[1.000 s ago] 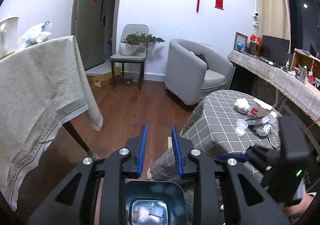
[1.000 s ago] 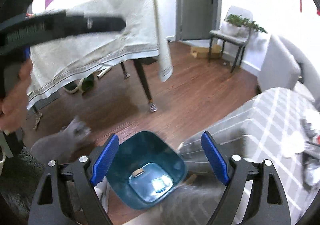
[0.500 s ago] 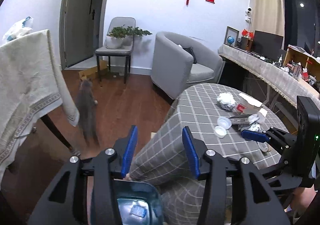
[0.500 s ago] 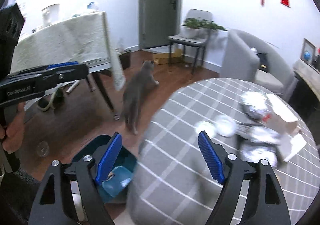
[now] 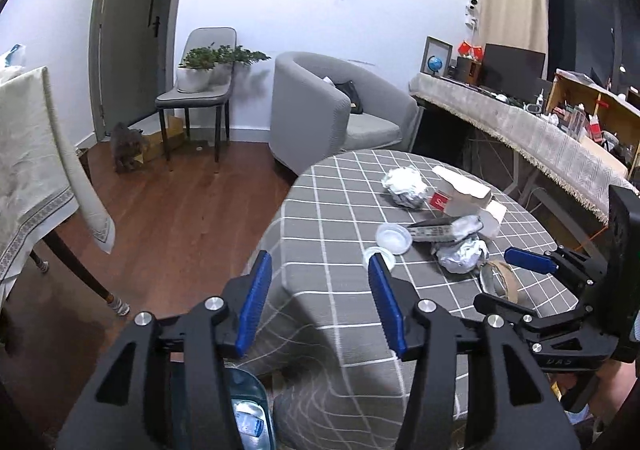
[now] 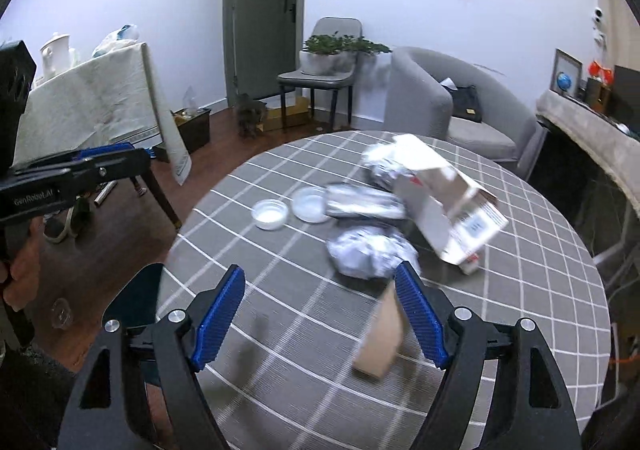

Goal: Collect trash
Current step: 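Grasp a second brown tape roll with the right tool, then grasp the clear plastic bag with the left tool while the right tool holds the tape roll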

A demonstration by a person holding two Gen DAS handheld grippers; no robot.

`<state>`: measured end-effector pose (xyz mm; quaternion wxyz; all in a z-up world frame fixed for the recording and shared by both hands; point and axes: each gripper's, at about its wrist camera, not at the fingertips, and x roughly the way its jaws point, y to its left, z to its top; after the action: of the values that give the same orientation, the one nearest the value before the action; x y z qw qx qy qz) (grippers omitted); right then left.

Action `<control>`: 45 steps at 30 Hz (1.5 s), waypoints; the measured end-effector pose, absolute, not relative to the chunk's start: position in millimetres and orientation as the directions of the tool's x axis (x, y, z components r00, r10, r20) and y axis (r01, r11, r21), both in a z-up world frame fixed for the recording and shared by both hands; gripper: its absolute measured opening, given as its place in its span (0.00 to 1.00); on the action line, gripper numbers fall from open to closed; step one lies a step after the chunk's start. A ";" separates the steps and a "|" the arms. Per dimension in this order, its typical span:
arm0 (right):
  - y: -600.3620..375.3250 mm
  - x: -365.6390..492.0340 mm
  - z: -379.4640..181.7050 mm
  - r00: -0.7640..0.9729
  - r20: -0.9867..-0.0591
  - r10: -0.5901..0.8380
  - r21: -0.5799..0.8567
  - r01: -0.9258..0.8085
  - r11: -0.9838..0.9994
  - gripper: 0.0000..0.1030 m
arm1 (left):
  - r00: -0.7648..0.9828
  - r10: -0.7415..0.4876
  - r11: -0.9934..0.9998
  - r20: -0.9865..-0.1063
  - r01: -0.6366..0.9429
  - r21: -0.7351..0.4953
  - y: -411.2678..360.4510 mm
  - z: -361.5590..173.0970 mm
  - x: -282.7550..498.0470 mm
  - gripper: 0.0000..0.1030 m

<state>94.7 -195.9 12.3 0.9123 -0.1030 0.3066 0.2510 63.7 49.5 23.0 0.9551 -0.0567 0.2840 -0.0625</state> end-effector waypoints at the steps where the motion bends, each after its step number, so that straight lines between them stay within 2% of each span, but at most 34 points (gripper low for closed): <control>1: -199.3 95.0 12.0 0.687 -0.612 0.392 -0.034 -0.518 0.855 0.76 | 0.828 -0.162 0.984 -0.537 0.093 -0.153 46.4 22.4 65.6 0.57; 8: -219.0 96.3 9.9 0.690 -0.628 0.361 0.001 -0.463 0.887 0.75 | 0.816 -0.176 0.981 -0.551 0.102 -0.163 28.0 17.7 74.5 0.59; 12: -225.5 104.0 -3.1 0.640 -0.678 0.362 0.067 -0.437 0.897 0.61 | 0.810 -0.178 0.982 -0.558 0.108 -0.157 15.6 16.0 80.8 0.63; 14: -227.8 106.4 -8.0 0.624 -0.694 0.360 0.081 -0.429 0.900 0.60 | 0.806 -0.182 0.981 -0.564 0.111 -0.158 10.0 14.3 84.3 0.64; 18: -229.3 105.5 -10.1 0.616 -0.700 0.362 0.090 -0.427 0.900 0.51 | 0.802 -0.193 0.979 -0.565 0.119 -0.165 -0.6 13.5 90.1 0.68; 23: -232.4 107.3 -11.0 0.608 -0.702 0.371 0.107 -0.425 0.899 0.45 | 0.803 -0.197 0.978 -0.563 0.121 -0.170 -14.2 11.4 95.6 0.78; 29: -243.8 111.2 -11.0 0.601 -0.700 0.386 0.136 -0.419 0.898 0.36 | 0.786 -0.206 0.975 -0.583 0.111 -0.195 -27.4 10.2 105.0 0.82; 34: -248.0 113.1 -11.1 0.593 -0.700 0.397 0.152 -0.420 0.895 0.22 | 0.780 -0.191 0.979 -0.596 0.107 -0.174 -41.5 16.3 110.7 0.83; 37: -254.3 114.9 -11.5 0.583 -0.697 0.418 0.179 -0.422 0.889 0.16 | 0.766 -0.198 0.979 -0.612 0.127 -0.157 -54.5 19.8 115.5 0.87; 45: -279.1 112.7 -11.0 0.568 -0.693 0.443 0.210 -0.430 0.878 0.16 | 0.722 -0.175 0.984 -0.669 0.104 -0.145 -73.3 15.2 134.9 0.88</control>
<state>112.7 -279.1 -11.0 0.8855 0.0088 0.3939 0.2465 134.9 -73.3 15.2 0.9267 -0.0487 0.3649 -0.0755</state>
